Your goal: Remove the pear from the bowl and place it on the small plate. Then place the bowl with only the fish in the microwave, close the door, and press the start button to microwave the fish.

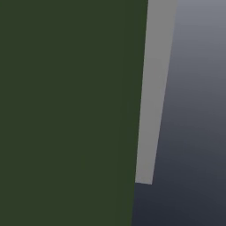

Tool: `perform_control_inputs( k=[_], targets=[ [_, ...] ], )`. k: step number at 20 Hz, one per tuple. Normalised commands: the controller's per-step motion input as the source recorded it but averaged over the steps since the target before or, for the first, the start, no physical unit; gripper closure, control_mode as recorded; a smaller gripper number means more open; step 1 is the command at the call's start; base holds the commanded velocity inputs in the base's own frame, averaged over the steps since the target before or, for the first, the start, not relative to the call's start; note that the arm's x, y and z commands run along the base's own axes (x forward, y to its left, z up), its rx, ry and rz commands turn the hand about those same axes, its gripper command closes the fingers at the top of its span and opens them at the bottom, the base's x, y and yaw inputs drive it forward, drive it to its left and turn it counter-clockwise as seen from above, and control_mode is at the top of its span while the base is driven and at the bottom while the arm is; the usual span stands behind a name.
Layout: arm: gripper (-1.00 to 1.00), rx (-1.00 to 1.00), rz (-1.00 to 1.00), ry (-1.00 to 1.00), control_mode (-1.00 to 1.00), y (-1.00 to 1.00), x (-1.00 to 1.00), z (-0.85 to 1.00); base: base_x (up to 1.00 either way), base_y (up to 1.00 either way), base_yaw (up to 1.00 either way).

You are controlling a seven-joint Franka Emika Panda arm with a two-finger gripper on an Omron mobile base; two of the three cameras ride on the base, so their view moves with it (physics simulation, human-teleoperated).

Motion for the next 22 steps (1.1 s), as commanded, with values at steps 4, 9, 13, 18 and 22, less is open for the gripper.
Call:
perform_control_inputs(
  k=[4,9,13,18,22],
  targets=[
    [1.0,0.0,0.27,0.04,-1.0,0.26,1.0,0.0,0.0,0.0,0.0],
    [1.0,0.0,0.25,0.17,-1.0,0.16,1.0,0.0,0.0,0.0,0.0],
    [1.0,0.0,0.2,0.16,-1.0,0.3,0.89,-0.09,0.0,0.0,0.0],
    [1.0,0.0,0.15,0.1,-1.0,0.25,0.62,-0.3,0.0,0.0,0.0],
    [1.0,0.0,0.1,0.06,-1.0,0.02,0.5,-0.37,0.0,0.0,0.0]
  ],
)
